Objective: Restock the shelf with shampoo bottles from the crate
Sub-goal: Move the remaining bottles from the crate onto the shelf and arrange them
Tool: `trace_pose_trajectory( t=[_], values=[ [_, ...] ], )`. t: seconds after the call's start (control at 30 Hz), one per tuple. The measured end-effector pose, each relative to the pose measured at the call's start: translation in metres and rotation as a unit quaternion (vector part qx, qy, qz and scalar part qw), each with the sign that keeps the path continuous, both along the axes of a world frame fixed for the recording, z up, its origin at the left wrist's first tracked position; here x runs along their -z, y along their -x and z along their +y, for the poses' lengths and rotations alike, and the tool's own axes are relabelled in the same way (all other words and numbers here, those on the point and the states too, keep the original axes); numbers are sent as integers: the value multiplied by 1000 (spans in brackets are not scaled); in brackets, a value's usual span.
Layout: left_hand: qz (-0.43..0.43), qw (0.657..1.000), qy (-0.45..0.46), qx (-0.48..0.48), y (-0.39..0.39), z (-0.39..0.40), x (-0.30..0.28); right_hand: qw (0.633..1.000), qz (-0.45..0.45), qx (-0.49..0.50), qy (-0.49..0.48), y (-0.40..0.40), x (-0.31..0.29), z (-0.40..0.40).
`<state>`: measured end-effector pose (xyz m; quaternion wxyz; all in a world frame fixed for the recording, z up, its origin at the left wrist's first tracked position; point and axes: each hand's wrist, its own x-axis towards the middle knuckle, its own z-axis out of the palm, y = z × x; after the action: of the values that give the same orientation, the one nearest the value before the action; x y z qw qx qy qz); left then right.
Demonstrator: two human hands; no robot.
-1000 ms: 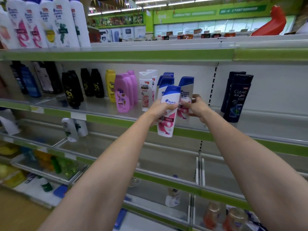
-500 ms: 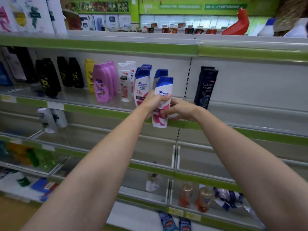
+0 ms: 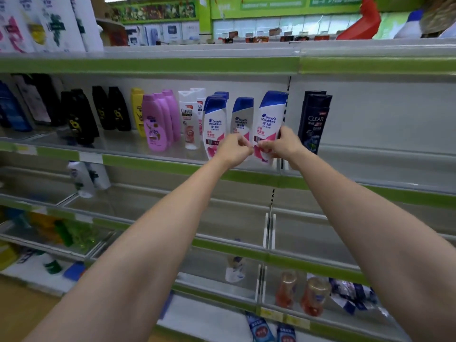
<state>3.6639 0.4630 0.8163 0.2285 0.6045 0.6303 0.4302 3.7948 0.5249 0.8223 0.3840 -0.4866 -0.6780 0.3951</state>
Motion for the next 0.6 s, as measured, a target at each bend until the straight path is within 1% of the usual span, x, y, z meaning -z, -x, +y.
trace_pose_trajectory(
  t=[0.13,0.27,0.37,0.47,0.6],
  values=[
    [24,1000,9,3,1,16,0,999,-30,15,-8,10,-1,30],
    [14,1000,3,-5,-1,32,8,997,-77,30,-11,18,12,62],
    [-10,999,14,-32,3,40,14,997,-73,9,-9,27,16,80],
    [-14,999,24,-38,5,44,14,997,-80,-13,-9,37,21,101],
    [-17,998,36,-44,9,46,11,996,-91,-15,-19,43,23,102]
  ],
)
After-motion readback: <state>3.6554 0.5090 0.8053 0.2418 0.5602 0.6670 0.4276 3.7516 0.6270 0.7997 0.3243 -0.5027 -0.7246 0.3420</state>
